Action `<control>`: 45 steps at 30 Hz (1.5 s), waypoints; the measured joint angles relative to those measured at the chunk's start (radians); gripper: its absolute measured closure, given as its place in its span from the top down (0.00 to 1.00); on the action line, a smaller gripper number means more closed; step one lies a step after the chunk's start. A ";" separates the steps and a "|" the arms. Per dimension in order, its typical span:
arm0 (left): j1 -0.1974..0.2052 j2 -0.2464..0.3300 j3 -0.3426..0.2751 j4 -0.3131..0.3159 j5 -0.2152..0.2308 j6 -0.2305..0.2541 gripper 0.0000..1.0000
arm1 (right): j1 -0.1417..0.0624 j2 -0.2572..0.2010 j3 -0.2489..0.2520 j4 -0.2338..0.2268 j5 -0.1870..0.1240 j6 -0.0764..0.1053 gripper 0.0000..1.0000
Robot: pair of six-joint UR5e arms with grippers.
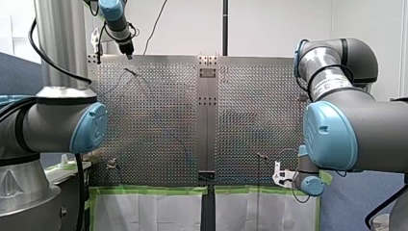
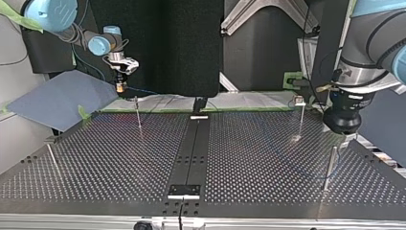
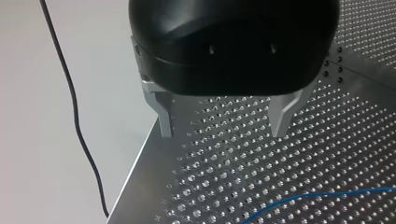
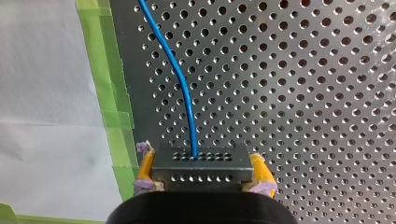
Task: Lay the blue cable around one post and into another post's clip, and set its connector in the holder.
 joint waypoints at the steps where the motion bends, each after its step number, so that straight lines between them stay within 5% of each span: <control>1: 0.000 0.000 0.000 -0.003 0.000 0.000 0.99 | 0.000 0.000 0.000 0.000 0.000 0.000 0.00; 10: 0.000 0.000 0.000 -0.008 -0.017 -0.001 0.99 | 0.000 0.000 0.001 0.001 -0.001 0.001 0.00; 29: -0.011 0.000 0.000 -0.052 -0.170 0.001 0.99 | 0.005 0.000 0.000 0.005 -0.001 0.002 0.00; 45: -0.014 0.000 0.000 -0.065 -0.207 0.001 0.99 | 0.009 0.000 -0.001 0.006 -0.001 0.002 0.00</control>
